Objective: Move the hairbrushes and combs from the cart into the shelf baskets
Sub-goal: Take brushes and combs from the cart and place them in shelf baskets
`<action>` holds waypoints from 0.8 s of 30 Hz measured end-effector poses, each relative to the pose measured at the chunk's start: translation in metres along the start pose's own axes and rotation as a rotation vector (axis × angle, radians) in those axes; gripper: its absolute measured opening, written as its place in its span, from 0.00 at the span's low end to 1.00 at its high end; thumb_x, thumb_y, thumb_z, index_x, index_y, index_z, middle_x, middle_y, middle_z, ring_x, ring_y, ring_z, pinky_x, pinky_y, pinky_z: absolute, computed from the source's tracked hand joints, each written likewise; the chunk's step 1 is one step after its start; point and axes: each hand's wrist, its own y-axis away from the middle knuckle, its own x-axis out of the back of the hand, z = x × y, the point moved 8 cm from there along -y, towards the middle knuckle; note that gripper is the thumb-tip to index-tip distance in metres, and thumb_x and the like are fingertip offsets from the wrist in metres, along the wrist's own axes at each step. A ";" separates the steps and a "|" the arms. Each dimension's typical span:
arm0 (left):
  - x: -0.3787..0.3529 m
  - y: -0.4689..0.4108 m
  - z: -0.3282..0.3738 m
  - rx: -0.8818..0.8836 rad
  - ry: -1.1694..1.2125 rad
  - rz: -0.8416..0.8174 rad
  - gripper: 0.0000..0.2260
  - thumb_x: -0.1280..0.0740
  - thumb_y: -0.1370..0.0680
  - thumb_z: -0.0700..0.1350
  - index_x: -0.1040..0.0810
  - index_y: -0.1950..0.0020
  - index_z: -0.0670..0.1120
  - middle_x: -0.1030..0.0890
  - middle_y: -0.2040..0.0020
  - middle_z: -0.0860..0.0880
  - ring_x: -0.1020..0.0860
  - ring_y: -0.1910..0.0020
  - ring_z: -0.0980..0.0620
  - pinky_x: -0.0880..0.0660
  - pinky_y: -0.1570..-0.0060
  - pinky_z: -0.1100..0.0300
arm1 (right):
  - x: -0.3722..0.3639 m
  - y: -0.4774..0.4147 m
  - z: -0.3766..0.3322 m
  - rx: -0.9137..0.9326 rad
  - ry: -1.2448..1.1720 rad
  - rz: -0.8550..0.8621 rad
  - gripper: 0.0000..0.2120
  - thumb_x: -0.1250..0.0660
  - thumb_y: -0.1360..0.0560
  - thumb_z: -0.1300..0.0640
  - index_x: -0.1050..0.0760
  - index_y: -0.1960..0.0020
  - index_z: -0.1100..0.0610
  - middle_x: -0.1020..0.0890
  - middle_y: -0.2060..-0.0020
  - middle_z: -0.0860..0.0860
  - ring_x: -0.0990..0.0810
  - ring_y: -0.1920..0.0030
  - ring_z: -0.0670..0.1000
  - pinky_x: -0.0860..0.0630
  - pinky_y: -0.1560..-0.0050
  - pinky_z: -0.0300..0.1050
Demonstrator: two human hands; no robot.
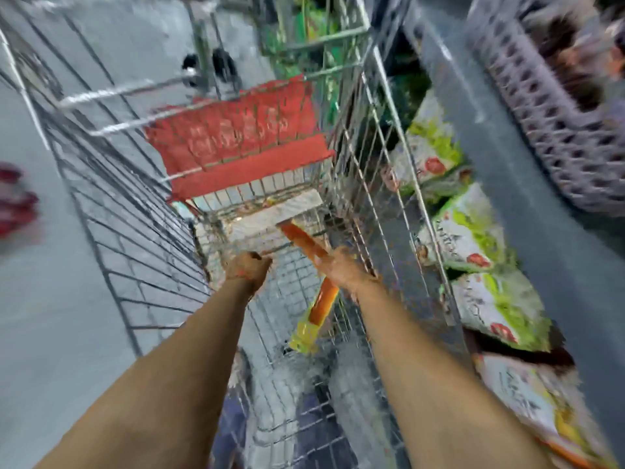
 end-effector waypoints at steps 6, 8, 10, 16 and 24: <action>-0.090 -0.023 -0.032 -0.030 -0.312 -0.104 0.14 0.36 0.23 0.47 0.21 0.44 0.39 0.20 0.41 0.37 0.23 0.41 0.40 0.26 0.42 0.53 | -0.015 -0.086 0.030 0.099 0.454 0.144 0.23 0.38 0.25 0.52 0.37 0.31 0.54 0.34 0.31 0.60 0.31 0.34 0.61 0.30 0.35 0.56; -0.129 -0.024 -0.036 -0.139 -0.393 -0.189 0.14 0.38 0.23 0.46 0.23 0.42 0.40 0.21 0.40 0.39 0.24 0.41 0.41 0.26 0.42 0.54 | -0.018 -0.114 0.027 0.172 0.601 0.252 0.24 0.40 0.24 0.53 0.40 0.30 0.52 0.34 0.30 0.60 0.31 0.34 0.62 0.30 0.37 0.57; -0.155 -0.020 -0.035 -0.261 -0.497 -0.195 0.14 0.39 0.23 0.47 0.27 0.41 0.41 0.25 0.39 0.40 0.28 0.39 0.42 0.28 0.42 0.53 | -0.030 -0.127 0.030 0.227 0.740 0.272 0.25 0.43 0.23 0.49 0.43 0.28 0.51 0.36 0.29 0.60 0.33 0.33 0.62 0.33 0.35 0.57; -0.159 -0.018 -0.040 -0.291 -0.435 -0.052 0.11 0.36 0.26 0.45 0.25 0.47 0.41 0.26 0.43 0.42 0.28 0.43 0.42 0.29 0.48 0.52 | -0.031 -0.106 0.046 0.349 0.570 0.468 0.17 0.31 0.30 0.57 0.27 0.43 0.60 0.22 0.45 0.60 0.28 0.41 0.61 0.35 0.36 0.56; -0.072 -0.025 -0.114 0.187 0.158 0.266 0.05 0.36 0.27 0.39 0.31 0.52 0.42 0.22 0.53 0.35 0.22 0.51 0.35 0.27 0.57 0.50 | -0.027 -0.061 0.089 0.205 0.372 0.499 0.22 0.31 0.31 0.51 0.30 0.42 0.61 0.28 0.43 0.60 0.31 0.41 0.59 0.36 0.39 0.50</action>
